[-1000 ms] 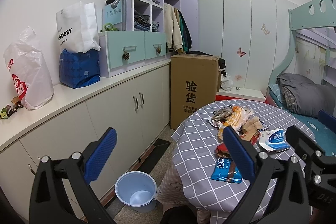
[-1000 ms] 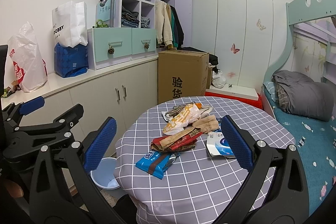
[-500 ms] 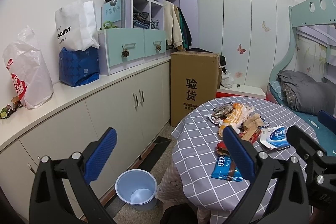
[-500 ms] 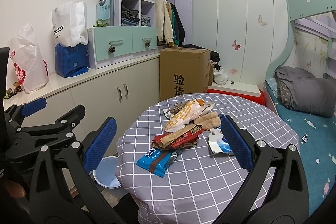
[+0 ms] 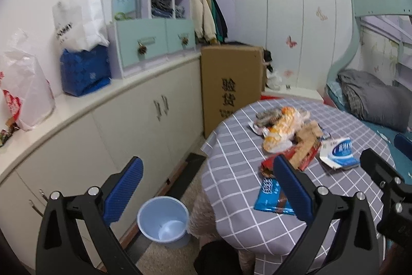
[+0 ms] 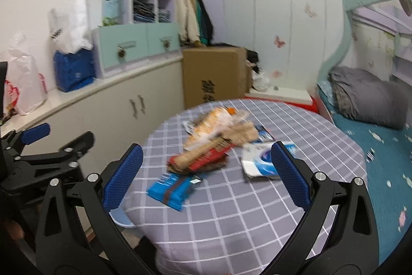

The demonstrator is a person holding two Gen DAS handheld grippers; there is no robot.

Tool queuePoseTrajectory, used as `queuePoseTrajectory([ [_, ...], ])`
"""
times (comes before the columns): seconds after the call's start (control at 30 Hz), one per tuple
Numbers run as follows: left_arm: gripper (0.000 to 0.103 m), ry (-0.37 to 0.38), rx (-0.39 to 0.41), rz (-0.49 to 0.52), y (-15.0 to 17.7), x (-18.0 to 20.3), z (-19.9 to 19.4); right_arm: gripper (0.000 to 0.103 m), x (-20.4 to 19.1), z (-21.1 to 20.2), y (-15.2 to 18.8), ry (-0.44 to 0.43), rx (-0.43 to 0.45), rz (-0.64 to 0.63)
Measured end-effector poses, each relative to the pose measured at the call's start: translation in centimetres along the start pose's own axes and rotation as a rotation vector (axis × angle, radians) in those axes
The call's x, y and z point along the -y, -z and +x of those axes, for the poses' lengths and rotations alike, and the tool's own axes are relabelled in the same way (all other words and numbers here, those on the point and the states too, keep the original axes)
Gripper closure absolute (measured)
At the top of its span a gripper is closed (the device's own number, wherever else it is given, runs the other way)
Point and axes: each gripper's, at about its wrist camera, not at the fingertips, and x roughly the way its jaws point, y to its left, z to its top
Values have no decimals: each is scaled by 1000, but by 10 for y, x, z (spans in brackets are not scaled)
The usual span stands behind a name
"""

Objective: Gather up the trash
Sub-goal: 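Grasp the blue snack packet with the left tool while the right tool grasps red wrappers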

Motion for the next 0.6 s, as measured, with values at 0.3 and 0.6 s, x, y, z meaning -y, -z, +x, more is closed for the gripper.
queuePoseTrajectory([
  [0.3, 4, 152, -170, 25, 19, 34, 57, 6, 62, 35, 32, 132, -111, 108],
  [0.6, 4, 253, -294, 67, 40, 69, 96, 6, 83, 55, 45, 115, -161, 177],
])
